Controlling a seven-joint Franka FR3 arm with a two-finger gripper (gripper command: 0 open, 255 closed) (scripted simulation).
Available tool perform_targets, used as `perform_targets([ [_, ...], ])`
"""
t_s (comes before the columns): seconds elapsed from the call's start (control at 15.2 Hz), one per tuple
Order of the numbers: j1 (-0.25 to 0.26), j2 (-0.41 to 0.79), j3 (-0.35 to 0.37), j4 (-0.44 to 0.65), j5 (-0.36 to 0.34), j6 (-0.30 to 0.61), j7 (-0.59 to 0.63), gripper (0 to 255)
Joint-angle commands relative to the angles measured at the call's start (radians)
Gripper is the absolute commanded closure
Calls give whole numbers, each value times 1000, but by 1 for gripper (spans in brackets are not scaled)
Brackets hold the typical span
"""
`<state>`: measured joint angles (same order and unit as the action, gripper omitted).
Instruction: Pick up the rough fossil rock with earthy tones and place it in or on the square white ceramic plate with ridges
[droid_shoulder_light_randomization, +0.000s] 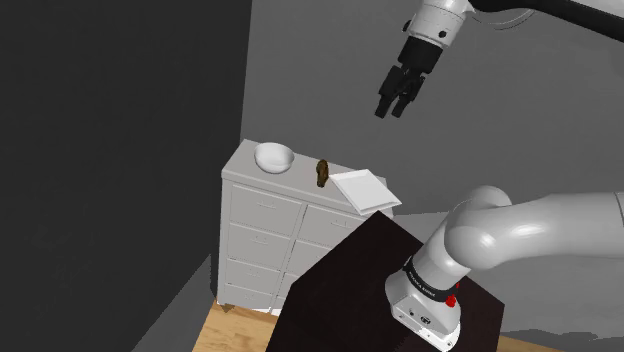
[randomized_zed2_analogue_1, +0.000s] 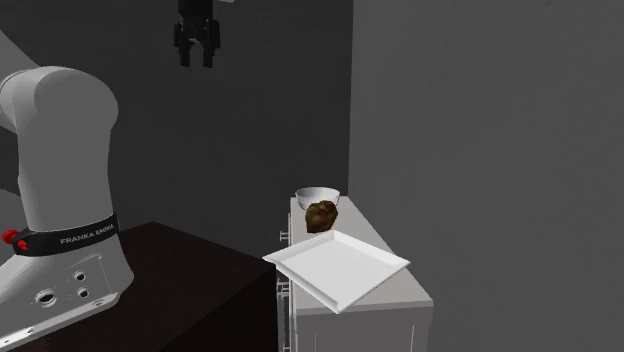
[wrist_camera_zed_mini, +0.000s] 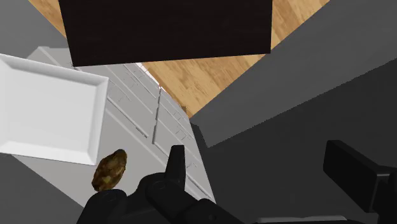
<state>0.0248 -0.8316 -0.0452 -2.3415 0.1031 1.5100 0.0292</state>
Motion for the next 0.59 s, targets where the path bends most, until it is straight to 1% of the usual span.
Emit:
perform_targets([
  [0.0,0,0,0,0,0,0,0,0],
  [0.53,-46,191,-50,-65,-21,240,-7,0],
])
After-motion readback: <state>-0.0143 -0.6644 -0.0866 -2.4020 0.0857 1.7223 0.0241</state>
